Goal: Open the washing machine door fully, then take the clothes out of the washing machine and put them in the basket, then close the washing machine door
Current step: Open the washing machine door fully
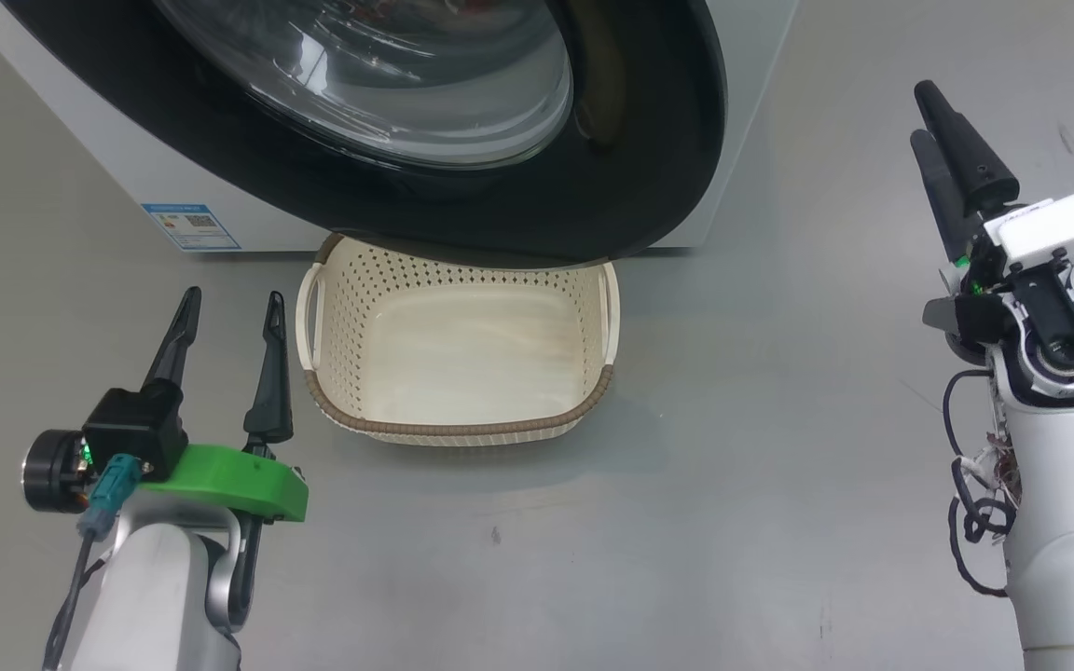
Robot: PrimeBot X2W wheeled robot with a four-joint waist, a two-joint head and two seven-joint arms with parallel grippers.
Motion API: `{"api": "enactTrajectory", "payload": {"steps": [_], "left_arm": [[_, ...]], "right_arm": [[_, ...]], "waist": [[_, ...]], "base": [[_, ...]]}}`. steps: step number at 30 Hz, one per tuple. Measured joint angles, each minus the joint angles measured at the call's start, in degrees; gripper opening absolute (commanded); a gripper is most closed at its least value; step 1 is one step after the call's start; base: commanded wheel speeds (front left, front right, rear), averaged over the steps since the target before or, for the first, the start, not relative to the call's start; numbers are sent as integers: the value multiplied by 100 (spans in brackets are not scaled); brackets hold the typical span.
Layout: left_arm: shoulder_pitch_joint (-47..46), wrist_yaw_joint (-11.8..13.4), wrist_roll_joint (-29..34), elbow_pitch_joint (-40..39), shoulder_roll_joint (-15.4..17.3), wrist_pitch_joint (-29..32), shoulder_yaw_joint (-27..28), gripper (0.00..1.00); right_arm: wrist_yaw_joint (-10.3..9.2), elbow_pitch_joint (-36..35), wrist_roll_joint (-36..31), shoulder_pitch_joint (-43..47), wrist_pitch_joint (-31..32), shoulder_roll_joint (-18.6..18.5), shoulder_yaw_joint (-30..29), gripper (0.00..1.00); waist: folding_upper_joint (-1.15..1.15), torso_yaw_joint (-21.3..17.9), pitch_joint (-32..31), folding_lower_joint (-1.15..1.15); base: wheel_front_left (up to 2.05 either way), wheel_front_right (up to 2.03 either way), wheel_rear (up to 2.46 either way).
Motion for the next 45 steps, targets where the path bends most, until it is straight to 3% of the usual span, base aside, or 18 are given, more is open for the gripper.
{"api": "enactTrajectory", "payload": {"steps": [10, 22, 24, 36, 45], "left_arm": [[217, -1, 33, 161, 1, 1, -31, 100], [586, -2, 33, 292, 3, 1, -30, 100], [647, -2, 33, 296, 3, 1, -20, 100], [736, -2, 33, 299, 8, 1, -36, 100], [738, -21, 32, 294, 8, 1, -48, 100]], "right_arm": [[1, -385, -1670, 932, -1357, -254, 634, 100], [-5, -57, -3943, 1765, -3023, -903, 1134, 100], [-102, -35, -4195, 1801, -3218, -935, 1206, 100], [-563, -36, -4903, 1929, -3257, -824, 1493, 100], [-673, -82, -5175, 2061, -3257, -587, 1699, 100]], "waist": [[0, -110, -349, 0], [0, -114, -834, 0], [0, -124, -899, 0], [0, -174, -999, 0], [0, -168, -1001, 0]], "base": [[0, 0, 0], [0, 0, 0], [0, 0, 0], [0, 0, 0], [0, 0, 0]]}}
